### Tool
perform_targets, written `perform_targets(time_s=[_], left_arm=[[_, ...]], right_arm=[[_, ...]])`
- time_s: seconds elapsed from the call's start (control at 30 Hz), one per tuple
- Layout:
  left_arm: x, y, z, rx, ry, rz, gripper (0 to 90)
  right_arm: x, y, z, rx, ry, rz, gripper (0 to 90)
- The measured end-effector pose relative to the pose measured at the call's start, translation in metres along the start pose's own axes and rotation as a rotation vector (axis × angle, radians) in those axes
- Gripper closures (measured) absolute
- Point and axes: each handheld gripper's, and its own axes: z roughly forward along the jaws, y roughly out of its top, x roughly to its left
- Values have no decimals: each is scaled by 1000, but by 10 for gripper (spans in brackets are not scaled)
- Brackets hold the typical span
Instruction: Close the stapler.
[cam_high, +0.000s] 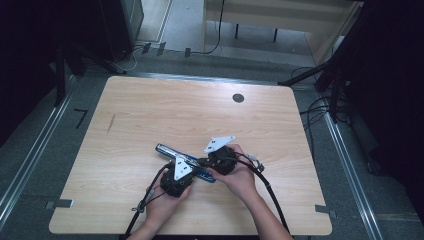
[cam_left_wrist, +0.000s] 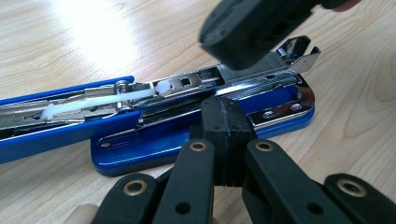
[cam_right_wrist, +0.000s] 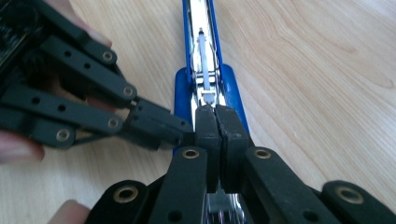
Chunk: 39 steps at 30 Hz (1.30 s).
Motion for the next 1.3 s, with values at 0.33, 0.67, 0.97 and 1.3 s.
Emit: perform_targets(time_s=[0.33, 0.67, 0.97, 1.3], left_arm=[[0, 0, 0, 1, -1, 0, 900], [0, 0, 0, 1, 0, -1, 900], [1, 0, 0, 1, -1, -3, 900], [2, 0, 0, 1, -11, -11, 900]], right_arm=[[1, 1, 8, 28, -22, -11, 900], [2, -2, 5, 40, -27, -22, 900], [1, -8, 0, 42, -24, -10, 900], [0, -8, -3, 18, -20, 7, 900]])
